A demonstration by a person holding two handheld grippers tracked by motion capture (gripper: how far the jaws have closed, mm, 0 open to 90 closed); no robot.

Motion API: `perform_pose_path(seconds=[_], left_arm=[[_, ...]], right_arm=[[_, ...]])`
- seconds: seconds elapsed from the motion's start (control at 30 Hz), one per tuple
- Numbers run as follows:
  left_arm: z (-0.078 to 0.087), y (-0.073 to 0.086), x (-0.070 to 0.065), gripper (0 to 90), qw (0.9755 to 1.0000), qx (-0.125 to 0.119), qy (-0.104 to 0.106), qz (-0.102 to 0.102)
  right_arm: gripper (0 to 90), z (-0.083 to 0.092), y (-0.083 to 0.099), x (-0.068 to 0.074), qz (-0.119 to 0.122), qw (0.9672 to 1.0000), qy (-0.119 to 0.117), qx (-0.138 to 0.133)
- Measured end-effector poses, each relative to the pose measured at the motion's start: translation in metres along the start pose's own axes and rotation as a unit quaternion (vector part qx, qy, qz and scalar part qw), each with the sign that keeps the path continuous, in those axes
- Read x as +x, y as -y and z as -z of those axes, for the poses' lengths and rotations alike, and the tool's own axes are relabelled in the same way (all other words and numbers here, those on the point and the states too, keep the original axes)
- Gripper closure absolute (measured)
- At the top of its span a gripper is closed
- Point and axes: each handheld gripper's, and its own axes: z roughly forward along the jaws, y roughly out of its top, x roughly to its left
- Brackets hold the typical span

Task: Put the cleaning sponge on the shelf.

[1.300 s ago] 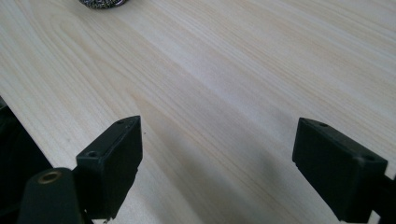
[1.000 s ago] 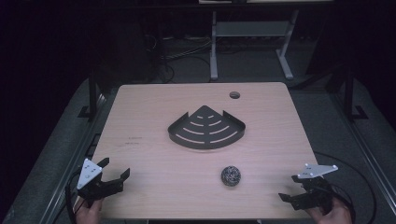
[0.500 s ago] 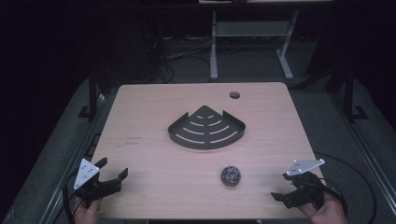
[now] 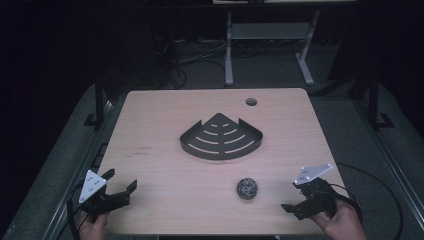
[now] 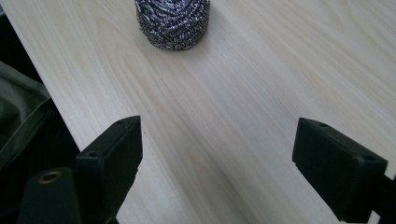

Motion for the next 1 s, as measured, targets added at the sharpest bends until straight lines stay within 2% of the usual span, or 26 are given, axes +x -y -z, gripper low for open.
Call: perform_pose_path(seconds=[0.53, 1.0], left_arm=[[0.000, -0.001, 0.000, 13.2, 1.0000, -0.005, 0.000, 0.001], [0.000, -0.002, 0.001, 13.2, 1.0000, -0.006, -0.001, 0.002]], right_arm=[[15.5, -0.018, -0.035, 0.009, 0.038, 0.9988, -0.023, 0.022], [15.7, -0.035, -0.069, 0.016, 0.074, 0.9956, -0.041, 0.040]])
